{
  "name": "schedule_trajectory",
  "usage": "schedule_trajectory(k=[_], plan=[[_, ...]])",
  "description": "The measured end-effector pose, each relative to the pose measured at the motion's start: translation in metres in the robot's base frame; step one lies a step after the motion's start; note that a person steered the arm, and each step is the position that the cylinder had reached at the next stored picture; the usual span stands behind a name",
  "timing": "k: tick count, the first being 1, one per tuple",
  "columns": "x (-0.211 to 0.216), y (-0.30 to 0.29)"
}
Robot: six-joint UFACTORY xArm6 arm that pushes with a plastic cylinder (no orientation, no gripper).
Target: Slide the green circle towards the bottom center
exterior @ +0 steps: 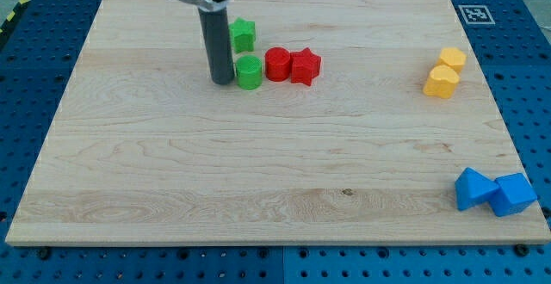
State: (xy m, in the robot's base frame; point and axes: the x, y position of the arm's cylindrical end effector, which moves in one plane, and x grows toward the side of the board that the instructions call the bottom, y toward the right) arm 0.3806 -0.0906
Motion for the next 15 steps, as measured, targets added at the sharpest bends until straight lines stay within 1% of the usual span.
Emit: schedule_trajectory(k=[1, 2, 3, 4, 5, 6, 7, 8, 9, 10, 11, 12, 13, 14, 15], plan=[[-0.039, -0.010], [-0.031, 0.058], [0.025, 0.076], [0.027, 0.069], [-0.012, 0.050], [-0.013, 0.005], [0.028, 0.016], [0.068, 0.062], [0.080, 0.067], [0.051, 0.065], [0.037, 0.095], [0.065, 0.142], [0.122, 0.142], [0.100, 0.142], [0.066, 0.139]])
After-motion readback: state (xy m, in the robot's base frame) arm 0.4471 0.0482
